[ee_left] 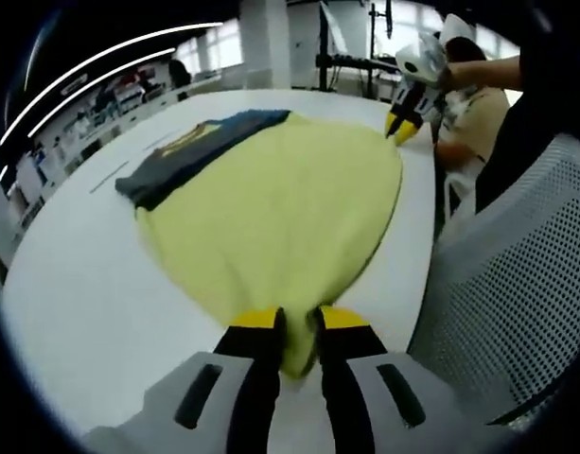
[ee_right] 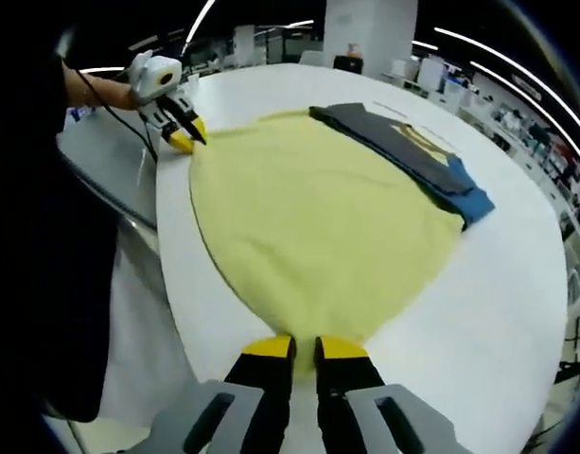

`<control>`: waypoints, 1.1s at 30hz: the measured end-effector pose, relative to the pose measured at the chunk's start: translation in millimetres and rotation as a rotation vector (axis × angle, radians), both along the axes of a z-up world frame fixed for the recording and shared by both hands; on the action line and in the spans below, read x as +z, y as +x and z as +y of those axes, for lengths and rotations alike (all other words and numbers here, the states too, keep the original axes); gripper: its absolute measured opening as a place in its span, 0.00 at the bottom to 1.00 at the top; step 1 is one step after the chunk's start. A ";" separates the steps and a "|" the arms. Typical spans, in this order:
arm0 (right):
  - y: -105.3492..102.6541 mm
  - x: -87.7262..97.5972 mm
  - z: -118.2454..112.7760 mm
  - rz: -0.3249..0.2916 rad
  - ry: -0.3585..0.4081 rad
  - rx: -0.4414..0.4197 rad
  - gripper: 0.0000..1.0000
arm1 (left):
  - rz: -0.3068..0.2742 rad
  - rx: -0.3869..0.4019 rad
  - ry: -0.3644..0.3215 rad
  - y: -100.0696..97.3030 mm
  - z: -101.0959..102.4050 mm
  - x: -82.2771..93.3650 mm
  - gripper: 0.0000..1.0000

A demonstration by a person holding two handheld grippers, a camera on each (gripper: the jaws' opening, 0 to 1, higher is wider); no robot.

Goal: Fold the garment on the visible template until the final outline fits inside the template.

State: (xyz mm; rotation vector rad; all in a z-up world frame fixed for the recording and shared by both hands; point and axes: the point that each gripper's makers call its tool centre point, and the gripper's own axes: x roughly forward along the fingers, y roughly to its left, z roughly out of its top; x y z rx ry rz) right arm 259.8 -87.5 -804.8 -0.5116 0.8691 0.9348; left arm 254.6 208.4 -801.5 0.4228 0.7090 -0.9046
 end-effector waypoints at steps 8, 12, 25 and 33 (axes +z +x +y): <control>1.2 1.5 0.0 0.007 0.080 -0.125 0.00 | 0.003 0.085 0.000 4.4 4.2 -0.2 0.01; 0.7 5.3 0.7 0.002 0.105 -0.168 0.00 | 0.012 0.121 -0.009 5.7 4.3 8.0 0.01; 10.4 37.9 0.3 -0.053 0.179 -0.283 0.00 | 0.006 0.223 -0.068 13.3 4.7 38.5 0.01; 12.7 59.3 1.3 -0.059 0.238 -0.358 0.00 | 0.016 0.262 -0.096 12.9 6.3 51.9 0.01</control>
